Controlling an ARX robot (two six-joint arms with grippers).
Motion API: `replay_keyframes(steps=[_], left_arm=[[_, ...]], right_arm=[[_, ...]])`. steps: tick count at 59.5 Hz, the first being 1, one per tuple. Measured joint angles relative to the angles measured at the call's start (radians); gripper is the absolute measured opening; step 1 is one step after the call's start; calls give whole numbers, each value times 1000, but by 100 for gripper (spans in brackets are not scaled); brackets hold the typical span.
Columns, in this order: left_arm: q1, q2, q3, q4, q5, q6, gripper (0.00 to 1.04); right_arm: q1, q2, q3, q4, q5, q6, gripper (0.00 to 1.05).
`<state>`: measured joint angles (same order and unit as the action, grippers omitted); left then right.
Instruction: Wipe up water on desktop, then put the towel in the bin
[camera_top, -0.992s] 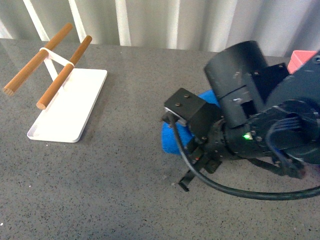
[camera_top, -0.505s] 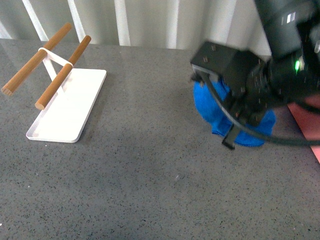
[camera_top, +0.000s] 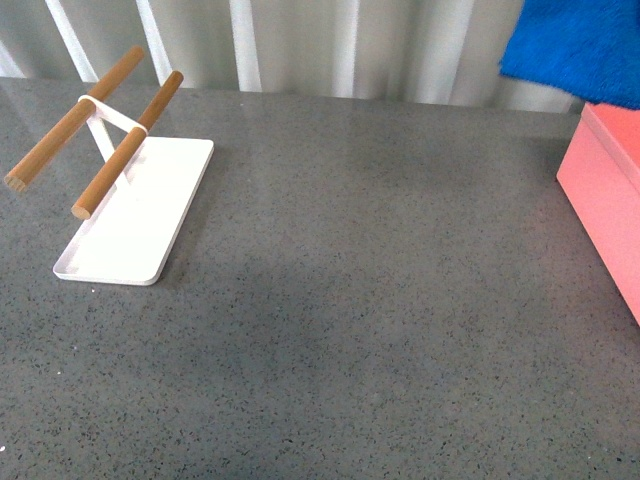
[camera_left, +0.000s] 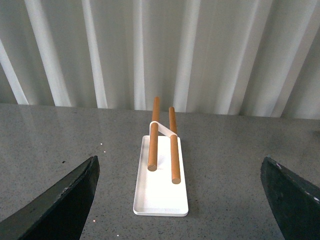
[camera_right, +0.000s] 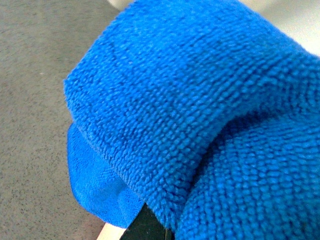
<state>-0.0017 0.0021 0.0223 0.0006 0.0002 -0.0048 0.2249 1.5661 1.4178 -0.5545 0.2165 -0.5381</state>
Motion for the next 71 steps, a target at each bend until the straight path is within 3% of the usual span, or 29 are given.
replay_keyframes(steps=[10, 25, 64, 71], left_arm=[[0, 0, 0, 0, 0, 0, 98], [0, 0, 0, 0, 0, 0, 98], [0, 0, 0, 0, 0, 0, 98], [0, 0, 0, 0, 0, 0, 98]], right_arm=[[-97, -66, -59, -38, 75, 90, 6], [-261, -84, -182, -33, 61, -28, 6], [-359, 69, -173, -4, 53, -47, 6], [-367, 81, -164, -9, 51, -31, 22]])
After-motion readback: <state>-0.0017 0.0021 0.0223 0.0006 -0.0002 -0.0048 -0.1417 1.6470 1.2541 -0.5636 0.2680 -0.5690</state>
